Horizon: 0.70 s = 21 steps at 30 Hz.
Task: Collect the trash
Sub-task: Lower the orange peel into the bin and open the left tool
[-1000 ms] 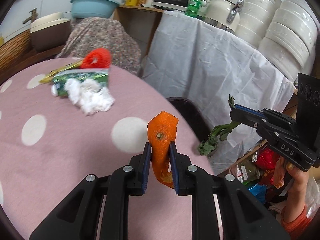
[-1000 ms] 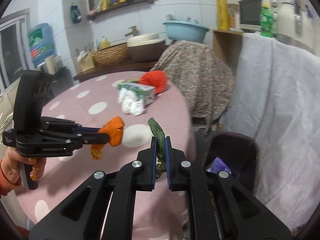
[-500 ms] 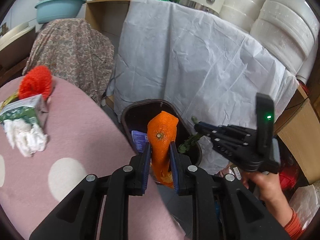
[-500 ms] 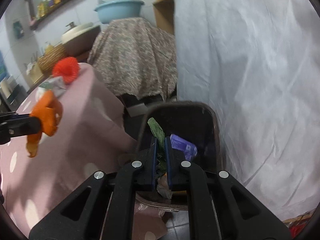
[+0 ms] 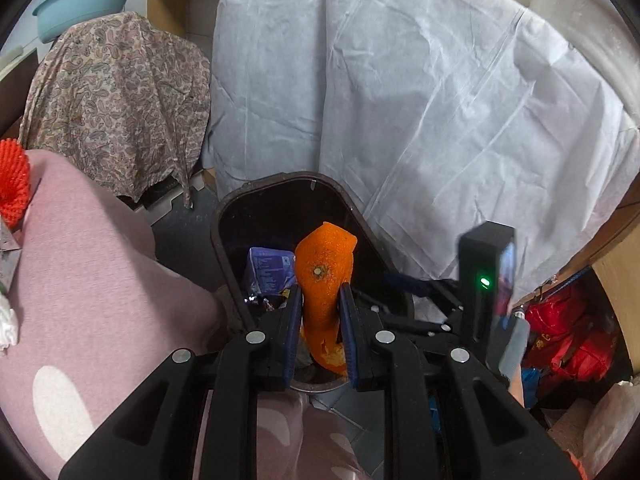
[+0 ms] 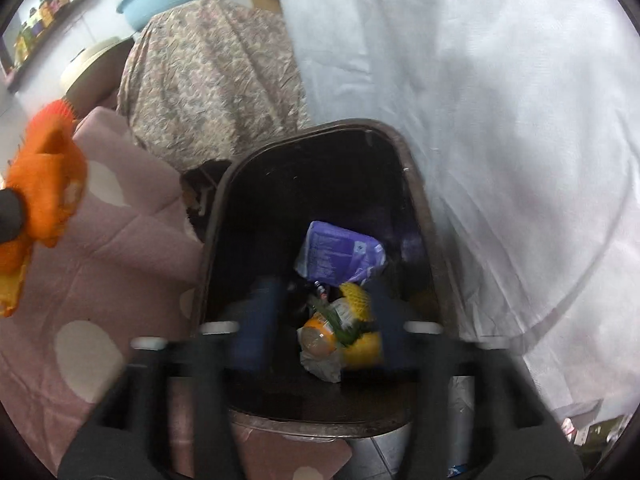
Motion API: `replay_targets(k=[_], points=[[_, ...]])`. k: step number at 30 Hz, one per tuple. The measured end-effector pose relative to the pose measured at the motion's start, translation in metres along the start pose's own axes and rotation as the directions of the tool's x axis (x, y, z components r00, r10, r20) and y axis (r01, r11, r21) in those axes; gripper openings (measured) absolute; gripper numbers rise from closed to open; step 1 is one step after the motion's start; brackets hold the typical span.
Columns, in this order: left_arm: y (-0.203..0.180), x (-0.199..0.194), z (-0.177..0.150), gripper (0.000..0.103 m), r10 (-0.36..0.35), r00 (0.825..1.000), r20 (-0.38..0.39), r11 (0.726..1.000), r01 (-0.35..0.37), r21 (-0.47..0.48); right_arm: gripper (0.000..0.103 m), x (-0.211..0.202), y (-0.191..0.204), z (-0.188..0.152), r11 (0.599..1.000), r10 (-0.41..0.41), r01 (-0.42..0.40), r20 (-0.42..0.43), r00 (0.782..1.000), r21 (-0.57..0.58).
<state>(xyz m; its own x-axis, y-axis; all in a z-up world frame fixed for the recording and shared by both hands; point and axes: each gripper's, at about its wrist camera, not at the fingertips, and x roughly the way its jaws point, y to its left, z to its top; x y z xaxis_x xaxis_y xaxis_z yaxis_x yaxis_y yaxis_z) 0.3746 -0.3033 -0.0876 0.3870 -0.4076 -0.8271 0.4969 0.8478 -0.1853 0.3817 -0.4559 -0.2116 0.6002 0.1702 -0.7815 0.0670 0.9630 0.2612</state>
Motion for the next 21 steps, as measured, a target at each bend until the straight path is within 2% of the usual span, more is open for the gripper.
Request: replay_targets(k=[5,8,20,21], points=[[-0.008,0.019,0.009,0.019,0.025,0.999,-0.027,1.0,-0.024,0.013,0.069,-0.018,-0.006,-0.011,1.0,0.002,-0.002,0.042,0.999,0.018],[-0.016,0.029,0.013,0.019,0.038,0.998,-0.045,0.999,-0.036,0.027,0.077,-0.027,-0.012,-0.014,0.999,0.004,-0.006,0.065,0.998,0.034],[-0.036,0.075,0.019,0.019,0.082,0.99,-0.118,0.994,-0.073,0.081,0.081,-0.058,-0.033,-0.048,0.997,-0.037,0.031,0.085,0.996,0.069],[-0.036,0.078,0.02,0.022,0.088,0.989,-0.118,0.993,-0.078,0.087,0.081,-0.059,-0.035,-0.049,0.997,-0.04,0.034,0.084,0.996,0.072]])
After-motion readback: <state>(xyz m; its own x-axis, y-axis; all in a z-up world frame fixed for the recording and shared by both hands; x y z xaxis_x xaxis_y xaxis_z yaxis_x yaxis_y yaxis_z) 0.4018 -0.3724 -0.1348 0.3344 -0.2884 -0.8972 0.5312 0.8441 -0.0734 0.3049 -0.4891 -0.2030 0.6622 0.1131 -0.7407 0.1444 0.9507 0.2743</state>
